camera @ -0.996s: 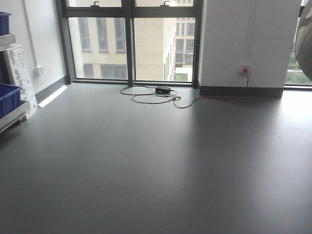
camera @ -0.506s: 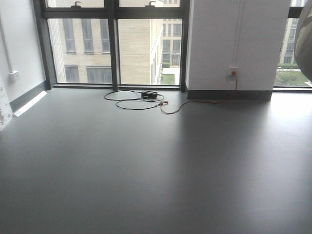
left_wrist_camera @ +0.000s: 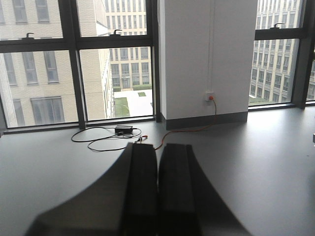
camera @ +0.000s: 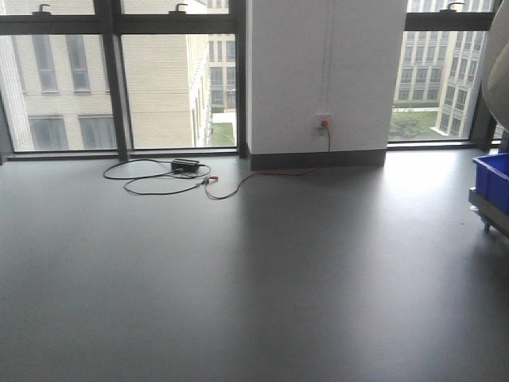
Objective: Move white bin to right shelf second layer
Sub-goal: 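Turn the base toward the rack of blue crates beside the windows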
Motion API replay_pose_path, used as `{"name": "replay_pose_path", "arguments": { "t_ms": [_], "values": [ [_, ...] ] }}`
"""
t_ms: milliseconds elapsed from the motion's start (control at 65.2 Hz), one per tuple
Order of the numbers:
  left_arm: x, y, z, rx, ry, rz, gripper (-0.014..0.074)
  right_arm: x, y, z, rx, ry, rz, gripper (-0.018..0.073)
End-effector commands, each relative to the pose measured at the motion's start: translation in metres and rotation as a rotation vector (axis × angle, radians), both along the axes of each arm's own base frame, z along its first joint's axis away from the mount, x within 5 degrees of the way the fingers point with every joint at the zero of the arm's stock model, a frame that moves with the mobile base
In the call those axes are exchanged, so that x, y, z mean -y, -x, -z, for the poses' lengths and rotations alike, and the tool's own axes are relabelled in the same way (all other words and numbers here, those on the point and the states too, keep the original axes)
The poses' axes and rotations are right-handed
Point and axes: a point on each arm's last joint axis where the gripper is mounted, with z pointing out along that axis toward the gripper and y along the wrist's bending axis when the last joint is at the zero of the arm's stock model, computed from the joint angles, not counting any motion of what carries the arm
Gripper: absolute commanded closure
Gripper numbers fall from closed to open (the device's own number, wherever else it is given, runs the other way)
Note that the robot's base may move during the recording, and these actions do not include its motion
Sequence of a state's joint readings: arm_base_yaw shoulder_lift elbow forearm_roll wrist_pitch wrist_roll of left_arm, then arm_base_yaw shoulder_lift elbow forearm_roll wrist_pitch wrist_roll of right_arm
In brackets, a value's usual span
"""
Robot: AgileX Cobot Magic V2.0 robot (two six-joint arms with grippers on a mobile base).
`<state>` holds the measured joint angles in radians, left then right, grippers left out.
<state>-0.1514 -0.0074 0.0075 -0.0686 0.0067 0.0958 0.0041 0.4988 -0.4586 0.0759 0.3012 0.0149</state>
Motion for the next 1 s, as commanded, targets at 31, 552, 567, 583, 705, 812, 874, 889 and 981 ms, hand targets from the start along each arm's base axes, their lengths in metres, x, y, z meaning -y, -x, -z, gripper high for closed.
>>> {"name": "replay_pose_path", "arguments": {
  "t_ms": [31, 552, 567, 583, 705, 812, 874, 889, 981],
  "values": [
    [-0.0005, 0.0002, 0.0027, 0.064, 0.023, -0.003, 0.0512, 0.0014, -0.0011, -0.0203, 0.141, 0.005, 0.013, 0.0536],
    [-0.0005, 0.0002, 0.0027, 0.064, 0.023, -0.003, 0.0512, 0.0014, -0.0011, -0.0203, 0.141, 0.005, 0.013, 0.0536],
    [-0.0005, 0.0002, 0.0027, 0.064, 0.023, -0.003, 0.0512, 0.0014, -0.0011, -0.0203, 0.141, 0.005, 0.013, 0.0536],
    [-0.0005, 0.0002, 0.0027, 0.064, 0.023, -0.003, 0.0512, 0.0014, -0.0011, -0.0203, 0.141, 0.005, 0.013, 0.0536],
    [-0.0005, 0.0002, 0.0027, 0.064, 0.023, -0.003, 0.0512, 0.0014, -0.0011, -0.0203, 0.141, 0.005, 0.013, 0.0536],
    [-0.0005, 0.0002, 0.0027, 0.064, 0.023, -0.003, 0.0512, 0.0014, -0.0011, -0.0203, 0.141, 0.005, 0.013, 0.0536],
    [-0.0005, 0.0002, 0.0027, 0.064, 0.023, -0.003, 0.0512, 0.0014, -0.0011, -0.0203, 0.141, 0.005, 0.013, 0.0536],
    [-0.0005, 0.0002, 0.0027, 0.064, 0.023, -0.003, 0.0512, 0.0014, -0.0011, -0.0203, 0.141, 0.005, 0.013, 0.0536],
    [-0.0005, 0.0002, 0.0027, 0.064, 0.023, -0.003, 0.0512, 0.0014, -0.0011, -0.0203, 0.141, 0.005, 0.013, 0.0536]
  ]
}}
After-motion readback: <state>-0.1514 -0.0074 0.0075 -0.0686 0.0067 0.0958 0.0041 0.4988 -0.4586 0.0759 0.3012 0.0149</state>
